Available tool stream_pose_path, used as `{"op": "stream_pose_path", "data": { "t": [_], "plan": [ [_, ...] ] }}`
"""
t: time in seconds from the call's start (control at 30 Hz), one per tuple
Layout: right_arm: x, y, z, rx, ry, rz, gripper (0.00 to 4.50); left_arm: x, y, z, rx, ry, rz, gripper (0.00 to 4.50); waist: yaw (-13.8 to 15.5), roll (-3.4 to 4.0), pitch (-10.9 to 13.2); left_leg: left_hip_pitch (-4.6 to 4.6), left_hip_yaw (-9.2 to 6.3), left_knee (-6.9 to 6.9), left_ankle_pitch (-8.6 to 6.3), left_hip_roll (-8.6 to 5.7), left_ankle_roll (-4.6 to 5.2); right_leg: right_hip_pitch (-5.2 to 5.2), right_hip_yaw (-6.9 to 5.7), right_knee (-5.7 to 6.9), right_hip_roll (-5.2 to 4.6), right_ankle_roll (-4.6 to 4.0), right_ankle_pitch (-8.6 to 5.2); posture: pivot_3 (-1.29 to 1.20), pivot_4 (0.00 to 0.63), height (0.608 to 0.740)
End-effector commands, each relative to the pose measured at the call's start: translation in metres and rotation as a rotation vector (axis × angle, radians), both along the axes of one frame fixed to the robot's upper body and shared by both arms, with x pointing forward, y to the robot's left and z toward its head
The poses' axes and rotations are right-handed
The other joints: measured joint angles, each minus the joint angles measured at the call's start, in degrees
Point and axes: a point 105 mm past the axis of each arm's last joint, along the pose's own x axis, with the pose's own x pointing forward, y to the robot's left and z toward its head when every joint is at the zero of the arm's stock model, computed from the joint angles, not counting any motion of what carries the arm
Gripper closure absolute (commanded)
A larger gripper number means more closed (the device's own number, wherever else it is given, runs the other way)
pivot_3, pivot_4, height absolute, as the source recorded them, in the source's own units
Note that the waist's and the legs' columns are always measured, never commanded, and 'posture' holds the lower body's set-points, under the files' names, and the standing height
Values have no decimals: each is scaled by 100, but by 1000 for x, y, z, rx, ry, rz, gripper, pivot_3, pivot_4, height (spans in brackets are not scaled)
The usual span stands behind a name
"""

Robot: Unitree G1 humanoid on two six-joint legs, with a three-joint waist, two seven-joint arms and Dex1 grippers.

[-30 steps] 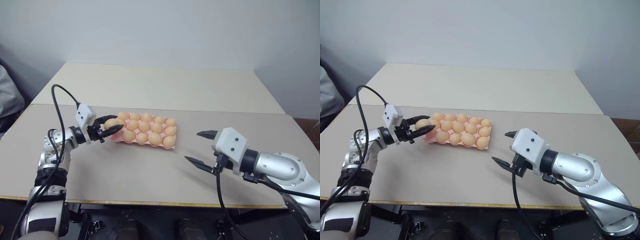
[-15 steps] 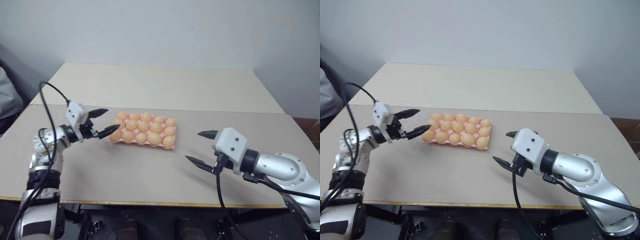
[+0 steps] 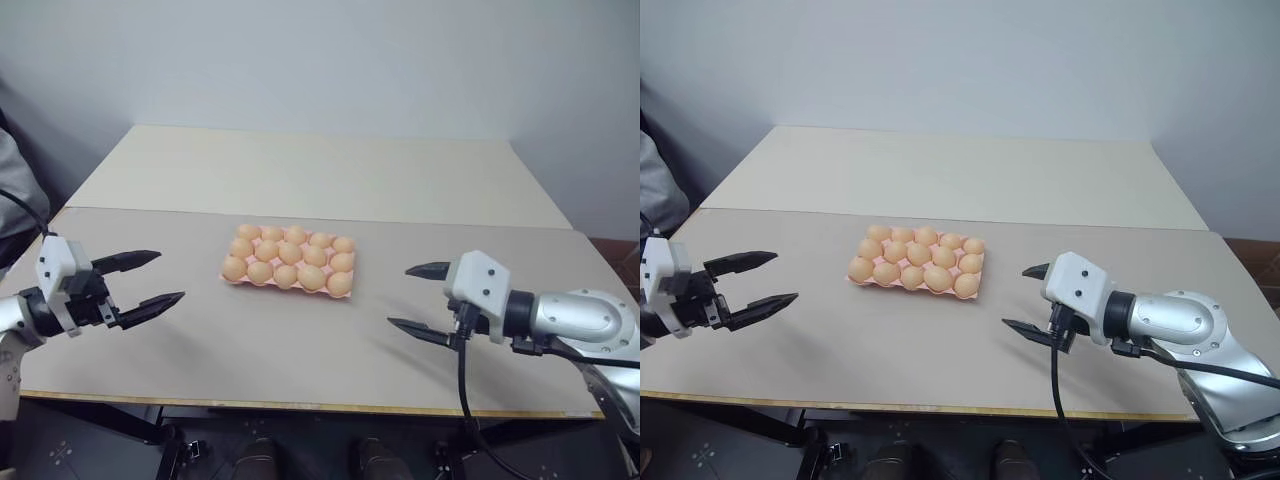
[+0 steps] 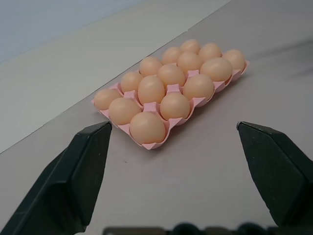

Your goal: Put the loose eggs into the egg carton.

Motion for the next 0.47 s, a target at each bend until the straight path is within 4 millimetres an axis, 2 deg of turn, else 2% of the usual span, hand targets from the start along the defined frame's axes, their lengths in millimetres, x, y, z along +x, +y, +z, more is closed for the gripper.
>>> {"op": "stream_pose_path", "data": {
  "t": [0.03, 0.27, 0.47],
  "plan": [
    [-1, -12, 14, -38, -33, 49, 0, -18, -13, 18, 50, -67, -8, 49, -13, 0, 0, -1, 2, 0, -2, 1, -3, -1, 1, -2, 1, 0, 0, 0, 150, 740],
    [5, -19, 15, -83, -12, 95, 0, -40, -26, 14, 48, -44, 18, 49, -14, 3, 1, 15, 3, -3, -3, 4, -4, 1, 2, 12, 6, -2, -2, 0, 150, 740],
    [9, -19, 15, -89, -9, 115, 0, -42, -27, 12, 31, -26, 56, 49, -7, 3, 2, 19, 4, -3, -28, 1, -45, 5, 3, 9, 5, -3, -3, 0, 150, 740]
  ]
}}
